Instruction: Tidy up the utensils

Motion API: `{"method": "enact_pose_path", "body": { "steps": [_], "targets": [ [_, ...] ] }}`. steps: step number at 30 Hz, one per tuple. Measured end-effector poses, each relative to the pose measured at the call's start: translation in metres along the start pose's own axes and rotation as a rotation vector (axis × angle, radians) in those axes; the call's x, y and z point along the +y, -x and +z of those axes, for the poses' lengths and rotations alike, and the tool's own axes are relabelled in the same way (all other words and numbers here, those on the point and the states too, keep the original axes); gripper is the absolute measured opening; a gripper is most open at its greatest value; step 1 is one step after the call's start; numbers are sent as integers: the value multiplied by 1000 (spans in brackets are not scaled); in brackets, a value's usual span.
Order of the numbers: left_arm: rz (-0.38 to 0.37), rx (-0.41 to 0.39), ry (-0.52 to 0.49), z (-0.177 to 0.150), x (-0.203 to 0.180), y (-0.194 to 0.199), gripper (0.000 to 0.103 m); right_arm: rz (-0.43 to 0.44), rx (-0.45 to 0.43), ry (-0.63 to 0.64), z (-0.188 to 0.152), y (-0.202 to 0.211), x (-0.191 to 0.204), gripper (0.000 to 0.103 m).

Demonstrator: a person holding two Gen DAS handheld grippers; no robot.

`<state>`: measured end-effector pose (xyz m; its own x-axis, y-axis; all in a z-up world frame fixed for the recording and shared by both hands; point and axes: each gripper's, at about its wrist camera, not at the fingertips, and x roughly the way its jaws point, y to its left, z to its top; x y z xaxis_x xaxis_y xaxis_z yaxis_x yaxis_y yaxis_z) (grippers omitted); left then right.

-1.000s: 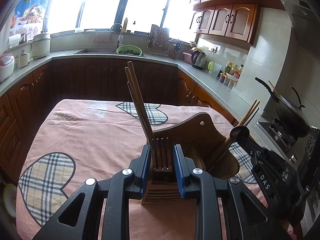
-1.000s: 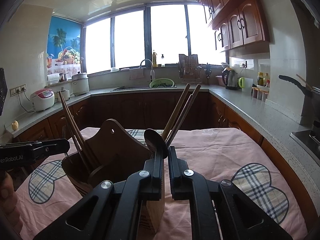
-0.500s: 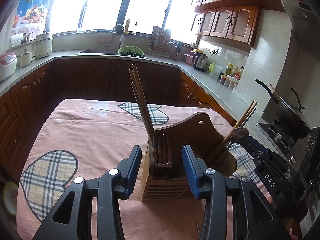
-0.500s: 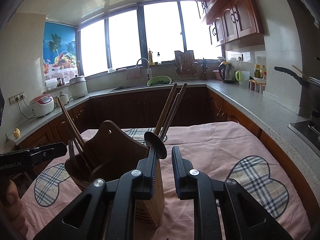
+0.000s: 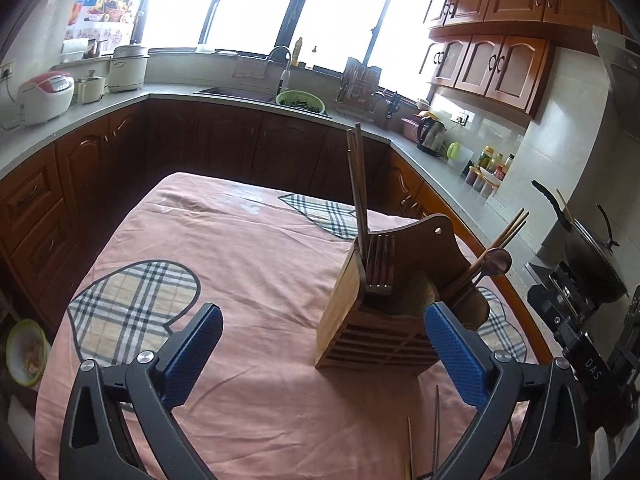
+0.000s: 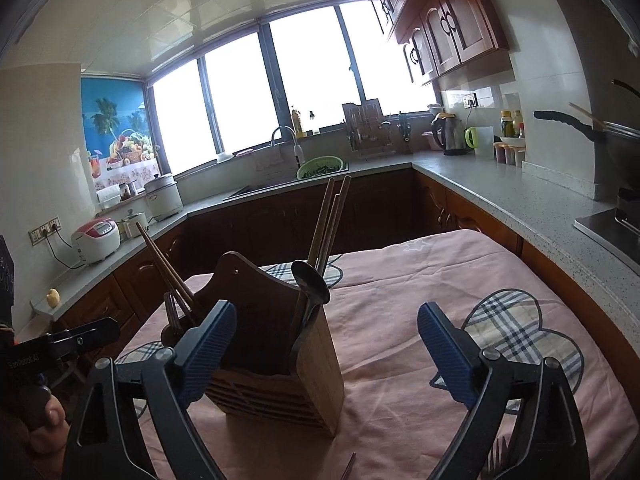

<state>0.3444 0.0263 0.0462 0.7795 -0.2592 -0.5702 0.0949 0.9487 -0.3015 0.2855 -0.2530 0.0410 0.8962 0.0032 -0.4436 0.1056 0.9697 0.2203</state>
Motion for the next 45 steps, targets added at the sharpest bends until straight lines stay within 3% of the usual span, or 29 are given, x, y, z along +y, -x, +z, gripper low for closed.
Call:
{"method": "enact_pose_path", "body": {
  "steps": [5,13,23,31,45],
  "targets": [
    [21,8,87,-20,18,25,102,30,10,-40,-9,22,-1,101],
    [48,-2,87,-43,23,71,102,86,29,-83,-26,56,6,102],
    [38,-16,36,-65,18,117,102,117,23,-61,-48,98,19,102],
    [85,-54,-24,-89,13,151,102,117,7,-43,-63,124,25,103],
    [171,-37,-109,-114,4,172,102,127,25,-27,-88,144,28,103]
  ]
}}
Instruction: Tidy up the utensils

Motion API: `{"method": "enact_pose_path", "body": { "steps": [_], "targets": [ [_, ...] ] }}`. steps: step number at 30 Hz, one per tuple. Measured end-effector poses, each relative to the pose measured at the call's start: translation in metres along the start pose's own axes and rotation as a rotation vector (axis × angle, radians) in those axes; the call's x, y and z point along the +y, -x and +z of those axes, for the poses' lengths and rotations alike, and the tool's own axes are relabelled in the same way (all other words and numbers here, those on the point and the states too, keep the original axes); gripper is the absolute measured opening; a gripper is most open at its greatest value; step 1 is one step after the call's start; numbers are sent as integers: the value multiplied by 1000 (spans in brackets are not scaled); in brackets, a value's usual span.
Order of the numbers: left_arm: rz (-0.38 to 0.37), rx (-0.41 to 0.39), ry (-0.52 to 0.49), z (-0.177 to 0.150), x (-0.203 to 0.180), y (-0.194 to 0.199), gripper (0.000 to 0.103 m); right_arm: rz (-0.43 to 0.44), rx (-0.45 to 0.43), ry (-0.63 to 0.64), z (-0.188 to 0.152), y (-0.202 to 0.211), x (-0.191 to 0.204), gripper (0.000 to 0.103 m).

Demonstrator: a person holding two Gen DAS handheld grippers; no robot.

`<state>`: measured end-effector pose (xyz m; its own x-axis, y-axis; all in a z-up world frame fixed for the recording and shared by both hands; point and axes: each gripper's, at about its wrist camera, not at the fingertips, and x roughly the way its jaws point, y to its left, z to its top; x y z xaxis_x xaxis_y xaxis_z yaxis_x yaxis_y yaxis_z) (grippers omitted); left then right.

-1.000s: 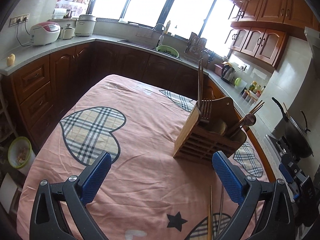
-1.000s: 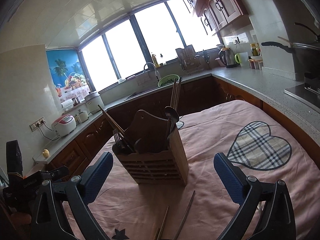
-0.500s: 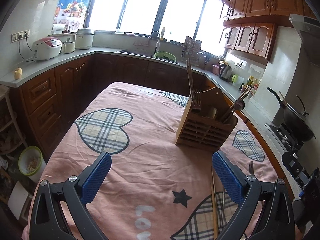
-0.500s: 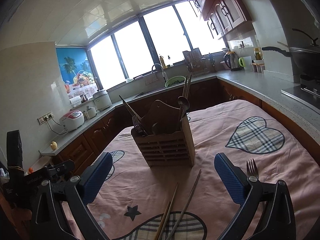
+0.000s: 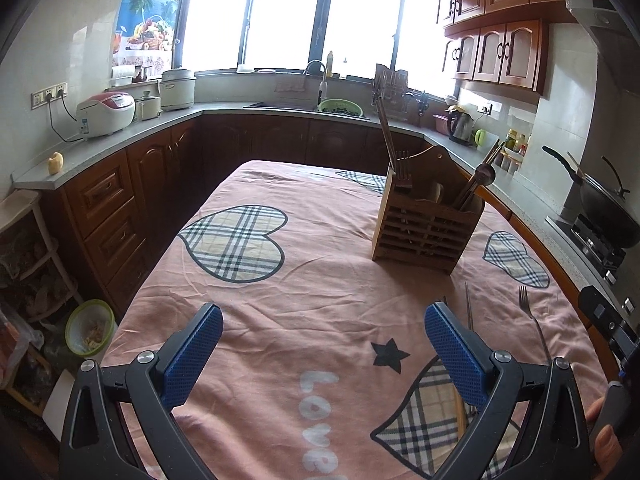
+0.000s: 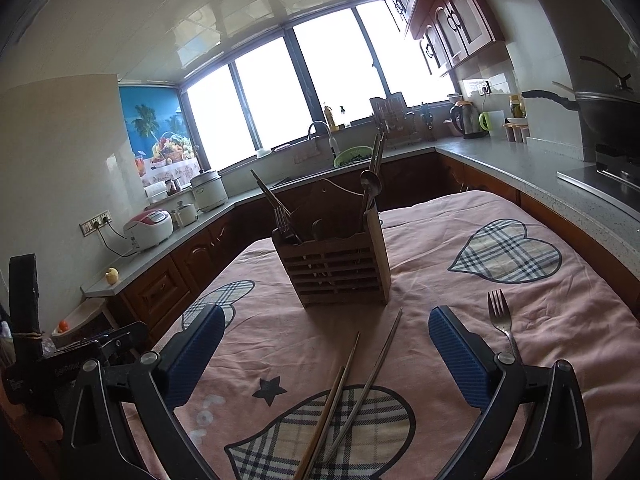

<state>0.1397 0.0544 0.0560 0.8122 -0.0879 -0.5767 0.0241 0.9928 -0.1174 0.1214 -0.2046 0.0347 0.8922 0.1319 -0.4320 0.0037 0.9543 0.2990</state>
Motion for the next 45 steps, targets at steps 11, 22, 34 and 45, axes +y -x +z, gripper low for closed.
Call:
{"method": "enact_pose_path", "body": {
  "steps": [11,22,34,45],
  "targets": [
    [40,-46,-55,-11,-12,22,102,7,-36,27,-5,22,7,103],
    [55,-164,-78,-24,-10,47,102,-1,-86,78,-7,39,14,103],
    [0,-327,-82,-30,-1,85,102,-26,-243,218,42,89,44,103],
    [76,-220,-123,-48,-9,46,102,-16,-191,206,2,58,32,103]
  ]
}}
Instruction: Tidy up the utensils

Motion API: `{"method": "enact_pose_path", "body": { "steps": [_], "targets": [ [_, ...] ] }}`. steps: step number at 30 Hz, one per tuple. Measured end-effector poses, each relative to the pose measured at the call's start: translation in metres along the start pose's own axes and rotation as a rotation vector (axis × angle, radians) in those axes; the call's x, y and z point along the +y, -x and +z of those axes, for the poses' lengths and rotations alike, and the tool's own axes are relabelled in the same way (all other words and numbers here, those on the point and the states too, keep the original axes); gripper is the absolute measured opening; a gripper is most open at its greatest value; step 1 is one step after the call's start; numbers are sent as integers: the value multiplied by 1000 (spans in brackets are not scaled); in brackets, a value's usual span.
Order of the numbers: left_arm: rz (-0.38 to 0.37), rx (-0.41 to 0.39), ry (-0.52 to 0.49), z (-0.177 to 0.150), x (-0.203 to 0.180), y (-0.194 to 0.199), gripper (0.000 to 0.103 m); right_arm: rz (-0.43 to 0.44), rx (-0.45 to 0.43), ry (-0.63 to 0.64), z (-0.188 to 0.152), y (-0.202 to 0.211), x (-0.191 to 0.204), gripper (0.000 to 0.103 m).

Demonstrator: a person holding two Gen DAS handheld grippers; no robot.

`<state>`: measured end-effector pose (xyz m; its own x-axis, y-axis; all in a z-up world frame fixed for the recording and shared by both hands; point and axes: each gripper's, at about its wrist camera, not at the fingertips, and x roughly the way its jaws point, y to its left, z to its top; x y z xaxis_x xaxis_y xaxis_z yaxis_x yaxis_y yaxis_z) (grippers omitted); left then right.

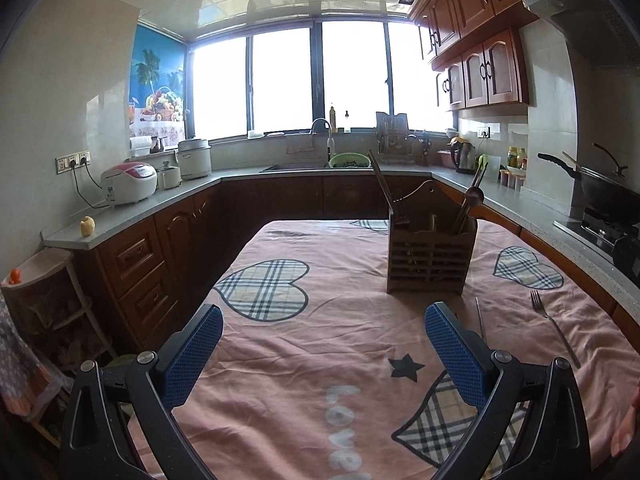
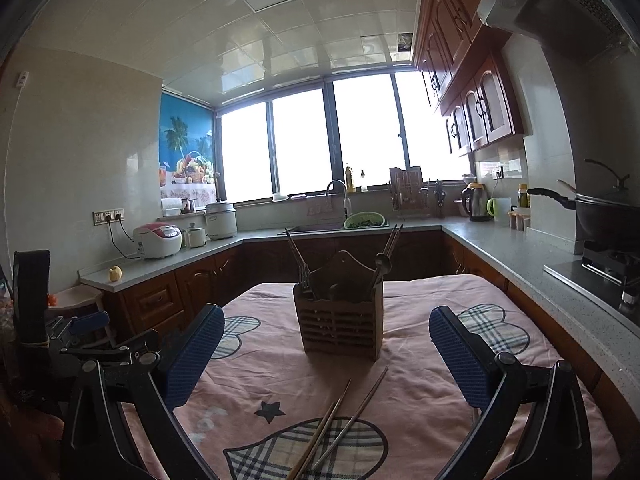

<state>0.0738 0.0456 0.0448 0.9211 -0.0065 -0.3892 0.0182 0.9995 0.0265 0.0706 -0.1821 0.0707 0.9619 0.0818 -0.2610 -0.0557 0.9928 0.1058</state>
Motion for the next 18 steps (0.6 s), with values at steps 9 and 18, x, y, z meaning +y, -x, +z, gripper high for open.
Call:
{"method": "enact_pose_path", "body": {
  "steps": [9,18],
  "targets": [
    [-10,1,-29,-32,-8,-16,102,-30,49,36,-47,-9,2,103],
    [0,119,-62,-22,-20,-9,102,-40,138,-13,-46,-7,-2,103]
  ]
}}
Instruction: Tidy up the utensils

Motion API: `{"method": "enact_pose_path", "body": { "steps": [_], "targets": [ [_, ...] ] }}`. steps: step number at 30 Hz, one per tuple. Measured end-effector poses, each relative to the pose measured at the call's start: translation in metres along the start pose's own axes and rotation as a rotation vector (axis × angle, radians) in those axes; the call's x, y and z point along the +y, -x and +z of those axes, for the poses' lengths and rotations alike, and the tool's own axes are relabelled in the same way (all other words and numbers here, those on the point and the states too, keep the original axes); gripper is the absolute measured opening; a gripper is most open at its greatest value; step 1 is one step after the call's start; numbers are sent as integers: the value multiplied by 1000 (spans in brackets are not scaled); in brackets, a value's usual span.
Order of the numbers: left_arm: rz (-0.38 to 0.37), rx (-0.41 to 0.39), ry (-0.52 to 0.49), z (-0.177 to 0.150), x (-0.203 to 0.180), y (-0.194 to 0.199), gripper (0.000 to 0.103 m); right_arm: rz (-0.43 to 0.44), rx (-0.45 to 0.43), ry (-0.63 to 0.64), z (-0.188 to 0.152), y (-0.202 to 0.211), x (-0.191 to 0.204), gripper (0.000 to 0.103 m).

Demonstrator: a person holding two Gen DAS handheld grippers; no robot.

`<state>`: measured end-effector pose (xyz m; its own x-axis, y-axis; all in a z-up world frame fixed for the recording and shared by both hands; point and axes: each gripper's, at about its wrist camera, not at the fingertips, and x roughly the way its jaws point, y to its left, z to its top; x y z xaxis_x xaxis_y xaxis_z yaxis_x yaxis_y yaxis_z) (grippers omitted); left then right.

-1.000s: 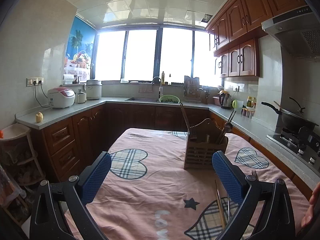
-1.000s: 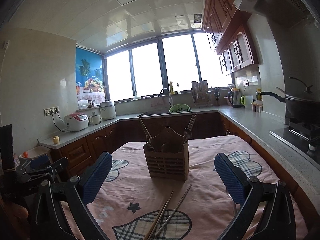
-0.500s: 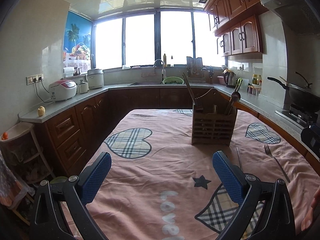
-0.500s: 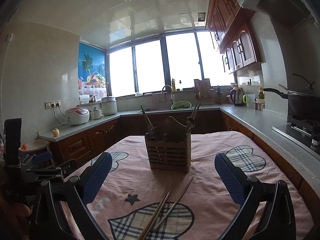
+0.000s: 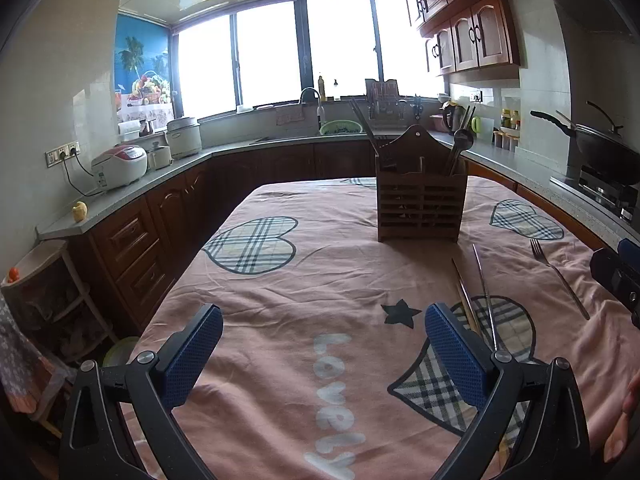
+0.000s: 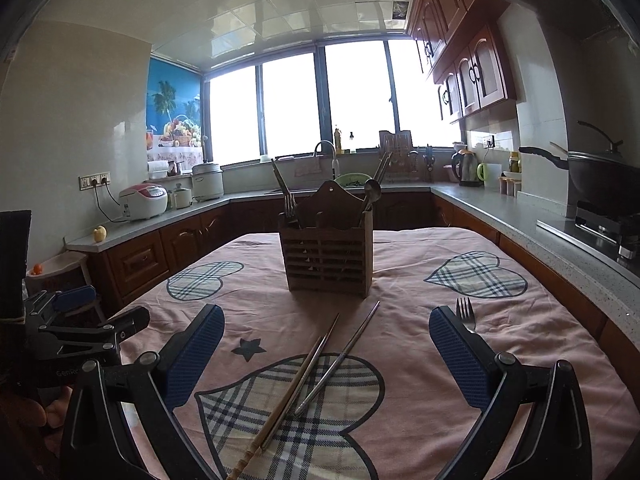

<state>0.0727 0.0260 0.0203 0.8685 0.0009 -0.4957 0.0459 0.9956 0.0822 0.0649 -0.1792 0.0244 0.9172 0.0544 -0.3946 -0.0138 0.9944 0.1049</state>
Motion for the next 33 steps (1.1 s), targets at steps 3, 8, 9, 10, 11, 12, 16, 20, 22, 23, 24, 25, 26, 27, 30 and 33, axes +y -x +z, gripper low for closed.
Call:
{"method": "enact_pose_path", "body": {
  "steps": [3,8,9,10,11,12,16,20,22,23,24,25,26,27,30,33],
  "targets": [
    [9,32,-5,12,0,6,102,-1,68,-55,11,-1,-5,103],
    [19,55,17,27,2,11,102,-50,145,-98,21,-4,-11,103],
    [23,37,27,28,3,12,102,-73,159,-88,23,-4,-11,103],
    [33,24,27,28,2,13,102,-99,176,-71,23,-5,-9,103],
    [44,20,17,26,1,12,102,-115,193,-55,23,-7,-7,103],
    [54,21,2,27,-1,11,102,-116,203,-41,23,-8,-6,103],
    [43,80,-5,20,-5,-1,102,-97,179,-58,18,-6,-7,103],
    [55,110,-28,26,-3,-7,102,-75,161,-69,15,-7,-9,103],
    [66,101,-33,31,-4,-8,102,-51,173,-52,17,-11,-7,103],
    [71,96,-33,34,-3,-8,102,-47,177,-42,18,-13,-6,103],
    [73,91,-30,37,-3,-8,102,-49,181,-31,20,-15,-4,103],
    [71,84,-25,40,-3,-9,102,-49,181,-17,22,-17,-3,103],
    [71,74,-20,41,-2,-10,102,-47,174,-3,25,-18,-1,103],
    [76,66,-18,45,-2,-10,102,-48,161,9,28,-19,0,103],
    [85,51,-7,52,0,-16,102,-44,122,32,37,-21,1,103],
    [82,40,6,60,1,-21,102,-24,98,17,47,-26,-3,103]
  ]
}}
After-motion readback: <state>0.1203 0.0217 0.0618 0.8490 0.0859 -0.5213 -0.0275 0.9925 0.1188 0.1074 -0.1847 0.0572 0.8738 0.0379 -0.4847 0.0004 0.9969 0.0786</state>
